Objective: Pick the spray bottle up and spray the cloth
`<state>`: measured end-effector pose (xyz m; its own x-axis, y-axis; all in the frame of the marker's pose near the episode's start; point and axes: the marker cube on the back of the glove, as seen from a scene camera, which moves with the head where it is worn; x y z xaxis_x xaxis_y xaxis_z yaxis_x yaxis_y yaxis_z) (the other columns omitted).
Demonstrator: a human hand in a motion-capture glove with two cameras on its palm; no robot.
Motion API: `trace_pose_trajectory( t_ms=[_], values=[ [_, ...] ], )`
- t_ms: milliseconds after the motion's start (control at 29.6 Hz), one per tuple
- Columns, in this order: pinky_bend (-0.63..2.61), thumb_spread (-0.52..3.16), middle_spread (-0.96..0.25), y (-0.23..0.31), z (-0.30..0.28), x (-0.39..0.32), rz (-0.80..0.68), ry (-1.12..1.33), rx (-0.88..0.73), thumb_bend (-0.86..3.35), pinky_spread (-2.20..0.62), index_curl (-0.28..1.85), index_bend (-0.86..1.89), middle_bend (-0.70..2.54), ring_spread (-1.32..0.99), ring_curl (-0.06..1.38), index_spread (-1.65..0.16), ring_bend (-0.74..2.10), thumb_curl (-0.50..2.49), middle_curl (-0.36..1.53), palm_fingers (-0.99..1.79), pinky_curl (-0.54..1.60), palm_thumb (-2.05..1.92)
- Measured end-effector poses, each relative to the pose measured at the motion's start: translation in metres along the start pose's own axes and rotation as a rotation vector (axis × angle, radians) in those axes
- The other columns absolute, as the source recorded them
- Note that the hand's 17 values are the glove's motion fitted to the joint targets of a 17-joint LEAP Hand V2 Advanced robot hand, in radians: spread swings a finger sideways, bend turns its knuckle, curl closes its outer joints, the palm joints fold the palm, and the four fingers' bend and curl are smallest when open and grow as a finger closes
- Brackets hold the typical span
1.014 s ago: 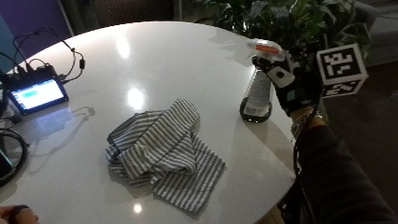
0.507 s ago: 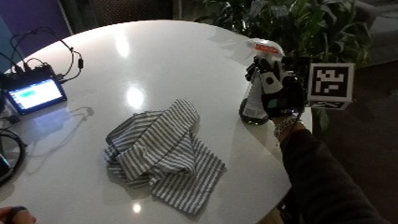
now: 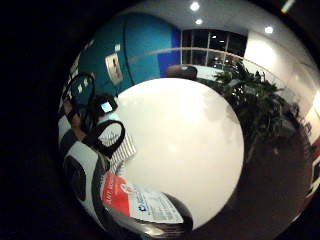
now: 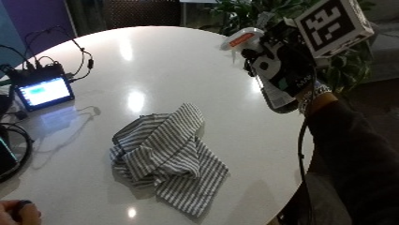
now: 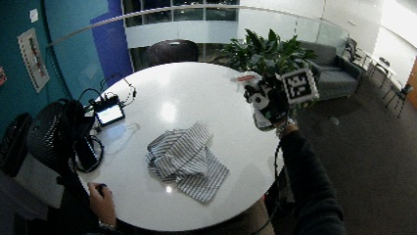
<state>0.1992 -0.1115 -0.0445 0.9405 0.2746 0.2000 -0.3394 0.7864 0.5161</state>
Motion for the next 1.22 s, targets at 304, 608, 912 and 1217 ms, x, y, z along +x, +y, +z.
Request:
trace_pose_trajectory(
  t_ms=[304, 608, 912, 1217],
  values=[
    [0.47, 1.26, -0.23, -0.015, 0.010, -0.043, -0.036, 0.247, -0.517, -0.01, -0.32, 0.37, 0.18, 0.56, -0.22, 0.43, -0.28, 0.69, 0.24, 0.49, 1.39, 0.37, 0.59],
    [0.47, 1.28, -0.23, 0.000, 0.054, -0.076, -0.148, 0.391, -0.805, -0.01, -0.32, 0.39, 0.17, 0.57, -0.22, 0.43, -0.28, 0.70, 0.24, 0.49, 1.38, 0.37, 0.59],
    [0.47, 1.28, -0.24, 0.050, 0.104, -0.091, -0.282, 0.598, -1.052, -0.01, -0.31, 0.40, 0.17, 0.58, -0.22, 0.43, -0.28, 0.70, 0.23, 0.49, 1.38, 0.37, 0.59],
    [0.47, 1.29, -0.24, 0.058, 0.115, -0.093, -0.307, 0.592, -1.090, -0.01, -0.31, 0.41, 0.17, 0.58, -0.22, 0.43, -0.28, 0.70, 0.23, 0.48, 1.38, 0.38, 0.59]
  ],
)
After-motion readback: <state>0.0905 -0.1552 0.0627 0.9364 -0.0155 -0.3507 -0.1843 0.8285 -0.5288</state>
